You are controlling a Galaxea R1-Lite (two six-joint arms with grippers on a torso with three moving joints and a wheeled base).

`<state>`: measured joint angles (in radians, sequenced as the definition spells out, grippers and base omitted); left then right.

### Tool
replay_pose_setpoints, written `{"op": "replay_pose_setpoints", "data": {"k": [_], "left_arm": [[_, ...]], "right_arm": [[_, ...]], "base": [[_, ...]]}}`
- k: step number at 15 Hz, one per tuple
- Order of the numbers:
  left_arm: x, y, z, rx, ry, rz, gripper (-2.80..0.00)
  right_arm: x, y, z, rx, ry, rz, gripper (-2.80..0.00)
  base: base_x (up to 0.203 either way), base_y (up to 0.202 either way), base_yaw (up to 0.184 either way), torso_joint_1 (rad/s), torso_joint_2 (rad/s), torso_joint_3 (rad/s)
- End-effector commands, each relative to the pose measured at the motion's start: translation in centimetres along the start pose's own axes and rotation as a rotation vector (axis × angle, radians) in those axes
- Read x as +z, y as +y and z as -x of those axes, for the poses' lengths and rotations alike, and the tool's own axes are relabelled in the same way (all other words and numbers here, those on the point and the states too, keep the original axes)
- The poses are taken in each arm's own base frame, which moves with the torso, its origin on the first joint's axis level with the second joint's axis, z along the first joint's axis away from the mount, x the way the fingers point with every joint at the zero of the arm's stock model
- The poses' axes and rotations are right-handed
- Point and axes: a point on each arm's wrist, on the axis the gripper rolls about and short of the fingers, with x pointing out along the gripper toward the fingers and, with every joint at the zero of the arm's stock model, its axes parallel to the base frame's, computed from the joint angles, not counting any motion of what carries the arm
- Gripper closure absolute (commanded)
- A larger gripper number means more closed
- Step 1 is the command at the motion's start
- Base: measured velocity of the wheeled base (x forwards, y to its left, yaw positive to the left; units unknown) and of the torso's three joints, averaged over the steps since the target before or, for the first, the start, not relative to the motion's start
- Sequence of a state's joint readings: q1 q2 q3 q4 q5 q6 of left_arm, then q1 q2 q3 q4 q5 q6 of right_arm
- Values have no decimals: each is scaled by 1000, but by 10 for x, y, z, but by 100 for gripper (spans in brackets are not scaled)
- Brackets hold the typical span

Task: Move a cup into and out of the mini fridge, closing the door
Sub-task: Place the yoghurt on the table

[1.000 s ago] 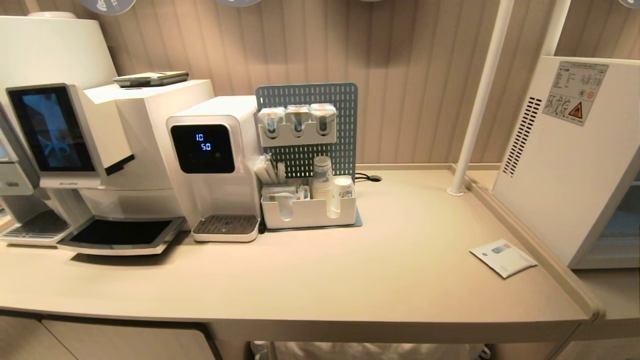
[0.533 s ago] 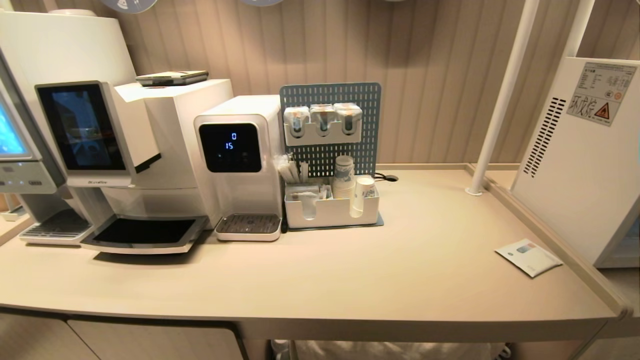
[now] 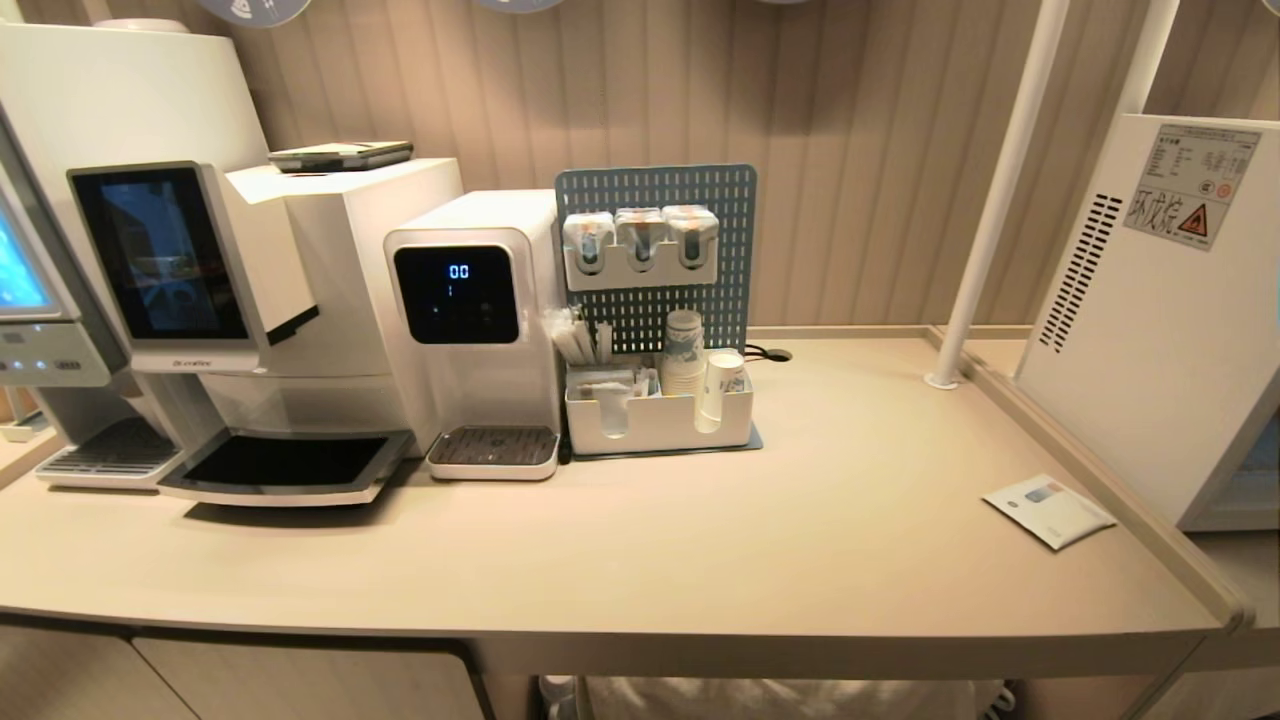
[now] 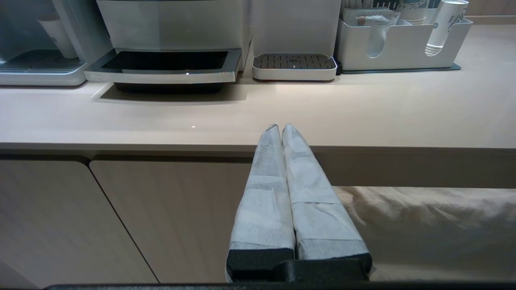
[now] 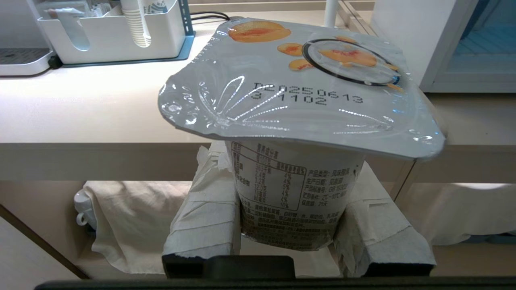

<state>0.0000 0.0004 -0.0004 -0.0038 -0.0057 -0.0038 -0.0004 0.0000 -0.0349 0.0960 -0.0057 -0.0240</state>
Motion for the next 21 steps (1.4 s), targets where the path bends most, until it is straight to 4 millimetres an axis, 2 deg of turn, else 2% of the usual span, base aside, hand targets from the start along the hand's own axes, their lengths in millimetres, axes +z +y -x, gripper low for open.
{"op": "replay_pose_setpoints", "data": {"k": [1,6,8,10,12,13,15,18,21], "left_arm": [[0,0,0,0,-2,-1,0],[0,0,0,0,-2,1,0],[0,0,0,0,-2,1,0],[0,0,0,0,-2,1,0],[0,0,0,0,-2,1,0],[0,0,0,0,-2,1,0],[0,0,0,0,-2,1,0],[0,0,0,0,-2,1,0],[0,0,0,0,-2,1,0]], "right_arm": [[0,0,0,0,3,1,0],[3,0,0,-5,10,-12,0],[27,-1,-5,-30,66,-63,0],[53,-3,-26,-70,183,-121,0],[75,-4,-66,-111,304,-156,0],[80,-4,-87,-128,345,-163,0],[82,-6,-141,-195,409,-170,0],[61,-10,-225,-349,402,-151,0],[17,-20,-299,-501,315,-88,0]], "base": [[0,0,0,0,0,0],[0,0,0,0,0,0],[0,0,0,0,0,0],[0,0,0,0,0,0],[0,0,0,0,0,0],[0,0,0,0,0,0],[0,0,0,0,0,0],[0,0,0,0,0,0],[0,0,0,0,0,0]]}}
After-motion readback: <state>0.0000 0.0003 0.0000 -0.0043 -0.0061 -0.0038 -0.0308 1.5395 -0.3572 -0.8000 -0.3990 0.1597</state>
